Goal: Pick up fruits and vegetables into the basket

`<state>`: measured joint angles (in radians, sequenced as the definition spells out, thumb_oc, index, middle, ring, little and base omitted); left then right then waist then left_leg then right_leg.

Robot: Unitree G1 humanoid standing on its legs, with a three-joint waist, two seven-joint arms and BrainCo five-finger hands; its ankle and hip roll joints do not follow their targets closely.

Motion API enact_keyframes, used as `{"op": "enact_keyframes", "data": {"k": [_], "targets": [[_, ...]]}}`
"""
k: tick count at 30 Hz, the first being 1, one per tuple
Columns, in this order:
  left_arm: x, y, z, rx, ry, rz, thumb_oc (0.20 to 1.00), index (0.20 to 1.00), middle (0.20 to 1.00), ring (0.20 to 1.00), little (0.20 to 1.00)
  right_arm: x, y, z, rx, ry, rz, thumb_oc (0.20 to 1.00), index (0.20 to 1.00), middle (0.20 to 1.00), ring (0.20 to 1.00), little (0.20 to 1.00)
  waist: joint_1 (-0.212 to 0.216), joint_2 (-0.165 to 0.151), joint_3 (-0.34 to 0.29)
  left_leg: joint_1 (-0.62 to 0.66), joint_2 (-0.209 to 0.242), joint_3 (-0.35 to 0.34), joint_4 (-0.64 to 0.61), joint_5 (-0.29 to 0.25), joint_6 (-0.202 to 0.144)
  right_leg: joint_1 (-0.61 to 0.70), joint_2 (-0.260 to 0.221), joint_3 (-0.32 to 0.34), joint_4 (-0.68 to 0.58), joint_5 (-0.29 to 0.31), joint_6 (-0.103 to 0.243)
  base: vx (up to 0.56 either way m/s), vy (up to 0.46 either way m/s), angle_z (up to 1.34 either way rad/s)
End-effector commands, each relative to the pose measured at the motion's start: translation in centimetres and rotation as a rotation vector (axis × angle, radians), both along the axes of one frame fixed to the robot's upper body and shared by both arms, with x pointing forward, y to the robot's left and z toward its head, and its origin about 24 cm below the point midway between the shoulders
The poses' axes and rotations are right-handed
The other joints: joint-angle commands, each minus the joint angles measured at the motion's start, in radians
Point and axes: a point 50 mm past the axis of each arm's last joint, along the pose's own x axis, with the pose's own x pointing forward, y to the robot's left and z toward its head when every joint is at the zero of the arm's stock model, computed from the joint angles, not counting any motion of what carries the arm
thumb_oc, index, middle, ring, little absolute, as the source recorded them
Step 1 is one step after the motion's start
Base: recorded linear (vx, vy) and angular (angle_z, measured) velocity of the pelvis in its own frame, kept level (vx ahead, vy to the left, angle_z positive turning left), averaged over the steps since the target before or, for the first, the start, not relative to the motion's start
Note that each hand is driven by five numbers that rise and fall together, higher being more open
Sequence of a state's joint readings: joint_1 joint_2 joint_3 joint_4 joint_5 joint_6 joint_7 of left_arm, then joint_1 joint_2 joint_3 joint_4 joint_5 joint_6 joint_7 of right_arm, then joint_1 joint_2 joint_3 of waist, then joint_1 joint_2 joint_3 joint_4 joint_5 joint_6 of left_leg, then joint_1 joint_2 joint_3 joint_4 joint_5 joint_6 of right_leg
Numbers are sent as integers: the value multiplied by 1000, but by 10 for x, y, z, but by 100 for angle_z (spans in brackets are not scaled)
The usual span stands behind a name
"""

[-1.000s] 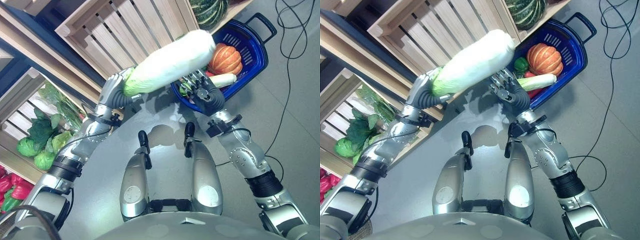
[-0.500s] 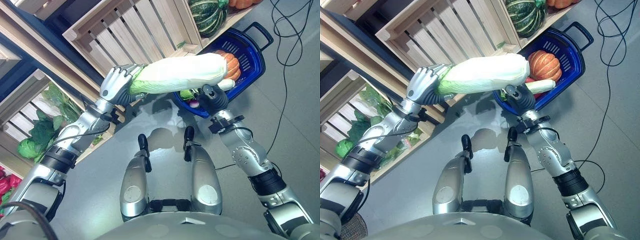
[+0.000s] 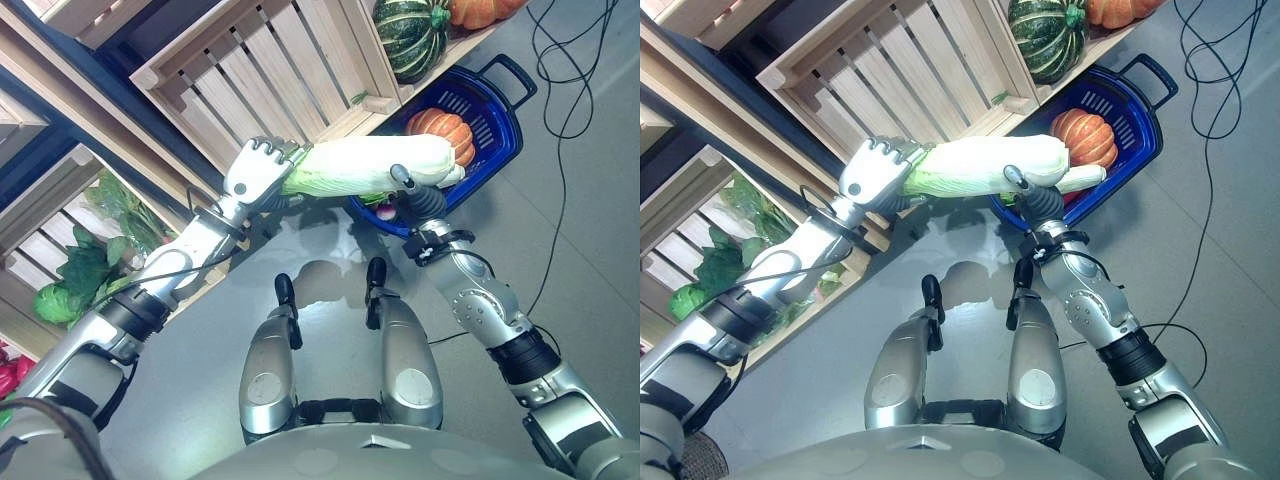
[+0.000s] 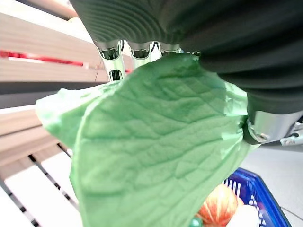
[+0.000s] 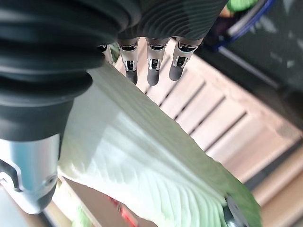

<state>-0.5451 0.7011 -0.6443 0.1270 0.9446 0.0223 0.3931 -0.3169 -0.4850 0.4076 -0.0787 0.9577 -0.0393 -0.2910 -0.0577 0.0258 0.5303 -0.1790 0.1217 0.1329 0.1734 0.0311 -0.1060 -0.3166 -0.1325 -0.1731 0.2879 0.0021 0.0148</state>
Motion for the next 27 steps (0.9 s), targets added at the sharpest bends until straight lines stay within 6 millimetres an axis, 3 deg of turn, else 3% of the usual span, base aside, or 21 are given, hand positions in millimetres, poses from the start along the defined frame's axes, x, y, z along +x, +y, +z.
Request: {"op": "enact_keyframes", "data": {"k": [1,3,4,5,6,7,8,9,10,15,18,22,27], "targets": [[-19,-21,-17,87,36,-57,200,200,200,200,200,2,14,35,50,-191,-42,1000,1000,1000,1000,1000,-10,-23,-83,-28,-25,19,49,-89,51,80,-43,34,-51,-53,108,0,0,0],[-20,-25,-20,90,61,-36,200,200,200,200,200,2,14,40,31,-221,-78,1000,1000,1000,1000,1000,-11,-19,-80,-24,-25,20,44,-88,51,84,-44,32,-57,-52,108,-21,27,-4],[-20,-26,-23,85,88,-15,200,200,200,200,200,2,15,43,15,-251,-92,555,555,555,555,555,-12,-17,-80,-23,-26,21,42,-89,51,85,-45,31,-58,-53,108,-19,25,-5],[-19,-26,-25,86,112,2,200,200,200,200,200,2,15,46,12,-269,-86,200,200,200,200,200,-13,-16,-79,-21,-26,21,41,-91,51,86,-45,31,-59,-54,108,-23,25,-4],[-20,-26,-28,80,138,6,200,200,200,200,200,1,18,49,8,-288,-73,200,200,200,200,200,-12,-15,-78,-22,-27,20,41,-91,50,85,-45,30,-58,-54,109,0,0,0],[-21,-28,-32,62,159,-1,373,373,373,373,373,2,20,54,2,-310,-53,200,200,200,200,200,-11,-13,-77,-23,-25,21,44,-91,49,85,-47,29,-57,-54,108,0,0,0],[-21,-29,-34,50,179,-4,489,489,489,489,489,2,21,56,-1,-321,-39,200,200,200,200,200,-10,-13,-75,-23,-25,21,45,-92,49,85,-48,28,-57,-55,107,0,0,0],[-21,-30,-39,28,227,-6,708,708,708,708,708,2,23,59,-4,-332,-26,200,200,200,200,200,-8,-12,-75,-24,-24,21,47,-93,48,86,-48,25,-57,-57,106,0,0,0],[-21,-30,-45,-8,299,-4,1000,1000,1000,1000,1000,2,24,62,-5,-350,-18,200,200,200,200,200,-5,-11,-74,-26,-23,21,48,-93,47,84,-48,23,-54,-59,106,0,0,0],[-23,-18,-95,-328,744,131,1000,1000,1000,1000,1000,7,15,74,-62,-440,-86,200,200,200,200,200,3,-10,-67,-38,-14,21,61,-92,44,70,-44,15,-33,-65,99,-26,-43,2],[-26,-3,-114,-461,856,217,1000,1000,1000,1000,1000,7,5,82,-107,-483,-135,200,200,200,200,200,6,-6,-64,-47,-10,18,71,-91,41,60,-40,9,-14,-74,93,-11,-28,-1],[-43,36,-143,-723,1046,366,1000,1000,1000,1000,1000,7,-23,97,-197,-550,-244,200,200,200,200,200,18,10,-52,-69,-5,13,87,-88,38,33,-34,-4,27,-94,74,-8,-6,0],[-71,59,-162,-994,1196,373,1000,1000,1000,1000,1000,1,-47,109,-267,-606,-346,200,200,200,200,200,34,26,-38,-84,-3,8,91,-86,33,16,-32,-20,59,-116,57,-14,-19,4]]}}
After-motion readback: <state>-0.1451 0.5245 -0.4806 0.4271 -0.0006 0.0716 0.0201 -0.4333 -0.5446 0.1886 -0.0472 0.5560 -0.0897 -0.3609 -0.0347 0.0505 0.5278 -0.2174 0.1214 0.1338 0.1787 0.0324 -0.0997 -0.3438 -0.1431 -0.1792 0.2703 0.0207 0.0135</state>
